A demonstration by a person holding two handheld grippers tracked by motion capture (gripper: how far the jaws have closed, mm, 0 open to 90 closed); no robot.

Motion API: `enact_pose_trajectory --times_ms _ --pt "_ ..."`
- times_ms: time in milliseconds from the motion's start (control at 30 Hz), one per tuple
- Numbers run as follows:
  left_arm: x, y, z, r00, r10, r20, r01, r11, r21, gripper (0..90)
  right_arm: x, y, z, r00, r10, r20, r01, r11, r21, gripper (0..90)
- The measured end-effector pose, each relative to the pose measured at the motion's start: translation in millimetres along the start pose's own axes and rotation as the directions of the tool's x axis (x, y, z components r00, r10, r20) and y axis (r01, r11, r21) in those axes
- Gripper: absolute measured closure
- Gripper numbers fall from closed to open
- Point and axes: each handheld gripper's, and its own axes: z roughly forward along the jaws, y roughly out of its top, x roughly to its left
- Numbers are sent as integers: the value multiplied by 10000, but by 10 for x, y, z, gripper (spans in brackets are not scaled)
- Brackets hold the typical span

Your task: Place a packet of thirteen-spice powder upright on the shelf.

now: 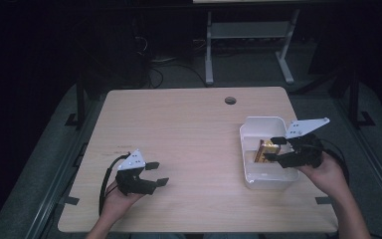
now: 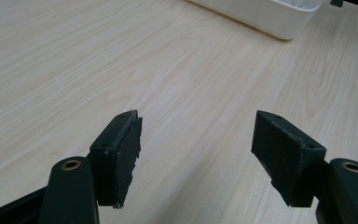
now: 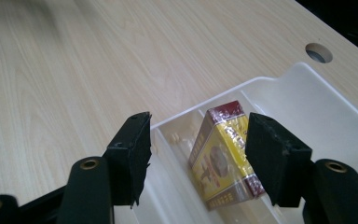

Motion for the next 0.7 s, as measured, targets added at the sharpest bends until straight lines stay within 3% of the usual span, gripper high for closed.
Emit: enact_pose_trajectory --times_ms 367,700 --pt "0 1 0 10000 31 7 -31 10000 -11 317 220 -101 -140 10000 -12 20 12 9998 -193 391" --pt "9 -2 -7 10000 -9 -17 8 10000 -7 312 495 -118 -27 9985 -180 -521 152 9984 -550 363"
